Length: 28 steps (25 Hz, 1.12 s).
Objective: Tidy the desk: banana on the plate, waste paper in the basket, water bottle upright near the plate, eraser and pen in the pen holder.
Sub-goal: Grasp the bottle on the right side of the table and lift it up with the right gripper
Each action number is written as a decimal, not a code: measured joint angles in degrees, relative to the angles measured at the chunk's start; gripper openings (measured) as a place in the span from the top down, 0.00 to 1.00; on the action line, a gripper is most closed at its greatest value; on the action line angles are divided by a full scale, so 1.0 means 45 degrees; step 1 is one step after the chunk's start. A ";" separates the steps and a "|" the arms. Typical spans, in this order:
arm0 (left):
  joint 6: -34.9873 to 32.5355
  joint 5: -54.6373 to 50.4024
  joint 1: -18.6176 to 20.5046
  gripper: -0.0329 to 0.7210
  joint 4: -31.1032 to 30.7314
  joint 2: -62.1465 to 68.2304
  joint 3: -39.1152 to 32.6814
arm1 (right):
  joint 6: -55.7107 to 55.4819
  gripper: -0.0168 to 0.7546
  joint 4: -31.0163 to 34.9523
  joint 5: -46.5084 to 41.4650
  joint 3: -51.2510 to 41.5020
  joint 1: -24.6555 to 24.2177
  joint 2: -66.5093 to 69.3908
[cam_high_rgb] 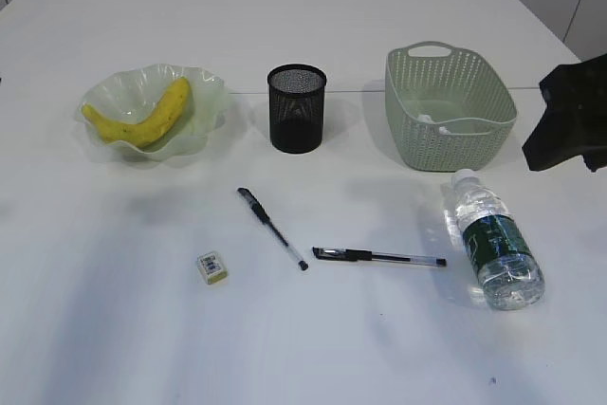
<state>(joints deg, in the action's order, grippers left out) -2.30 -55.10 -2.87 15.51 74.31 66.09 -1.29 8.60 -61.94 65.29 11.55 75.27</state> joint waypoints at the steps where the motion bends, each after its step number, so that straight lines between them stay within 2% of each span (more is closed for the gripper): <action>1: 0.0000 0.0000 0.0000 0.38 0.0000 0.0000 0.0000 | 0.0000 0.42 0.0000 0.0000 0.0000 0.0000 0.0000; 12: 0.0000 0.0027 0.0000 0.38 0.0000 0.0000 0.0000 | 0.0000 0.42 -0.0008 0.0031 -0.0018 0.0000 0.0000; 23: 0.0000 -0.0109 0.0000 0.38 -0.0496 0.0000 0.0000 | 0.0027 0.42 -0.0514 0.1216 -0.0018 0.0000 0.0000; 28: 0.0000 -0.0292 0.0000 0.38 -0.0496 0.0000 0.0000 | 0.0027 0.42 -0.0535 0.1536 0.0031 0.0000 0.1037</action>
<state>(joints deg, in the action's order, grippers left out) -2.30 -56.42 -2.87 13.28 74.31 66.09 -1.17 6.19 -55.03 65.43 11.55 79.94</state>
